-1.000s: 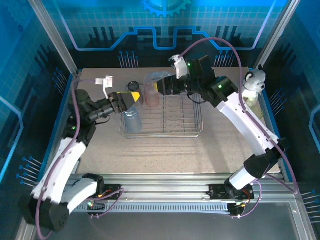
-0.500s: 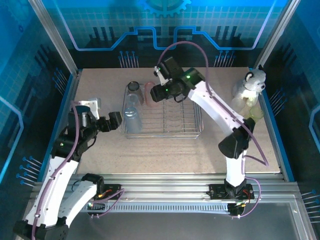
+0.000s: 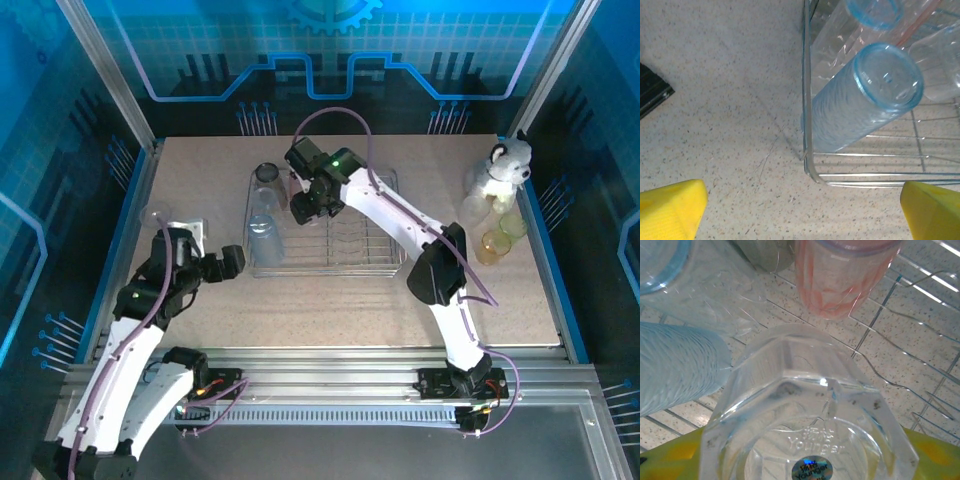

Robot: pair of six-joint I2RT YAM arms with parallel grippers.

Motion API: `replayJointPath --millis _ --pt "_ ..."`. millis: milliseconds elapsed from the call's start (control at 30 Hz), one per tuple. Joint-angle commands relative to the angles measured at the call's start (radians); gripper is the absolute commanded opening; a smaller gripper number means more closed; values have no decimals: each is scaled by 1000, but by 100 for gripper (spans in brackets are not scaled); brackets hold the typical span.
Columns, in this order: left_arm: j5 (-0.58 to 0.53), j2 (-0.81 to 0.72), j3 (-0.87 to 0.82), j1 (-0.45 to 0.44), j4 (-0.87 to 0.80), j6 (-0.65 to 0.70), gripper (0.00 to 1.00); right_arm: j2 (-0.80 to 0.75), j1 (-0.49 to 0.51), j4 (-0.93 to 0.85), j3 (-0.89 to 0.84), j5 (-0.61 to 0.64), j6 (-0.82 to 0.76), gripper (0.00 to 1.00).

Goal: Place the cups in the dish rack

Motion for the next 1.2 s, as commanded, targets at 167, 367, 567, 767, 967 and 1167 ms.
replayJointPath --millis 167,367,567,767,967,1167 --pt "-2 24 -5 9 30 31 99 96 22 19 45 86 27 0" --pt "3 24 -7 9 33 30 99 145 22 44 74 111 30 0" --pt "5 26 -7 9 34 30 99 200 21 55 117 127 23 0" --pt "6 30 -9 9 35 29 99 238 23 55 143 169 6 0" --pt "8 39 -7 9 34 30 99 256 28 75 149 191 7 2" --pt "7 40 -6 9 33 30 99 283 33 65 183 188 -14 28"
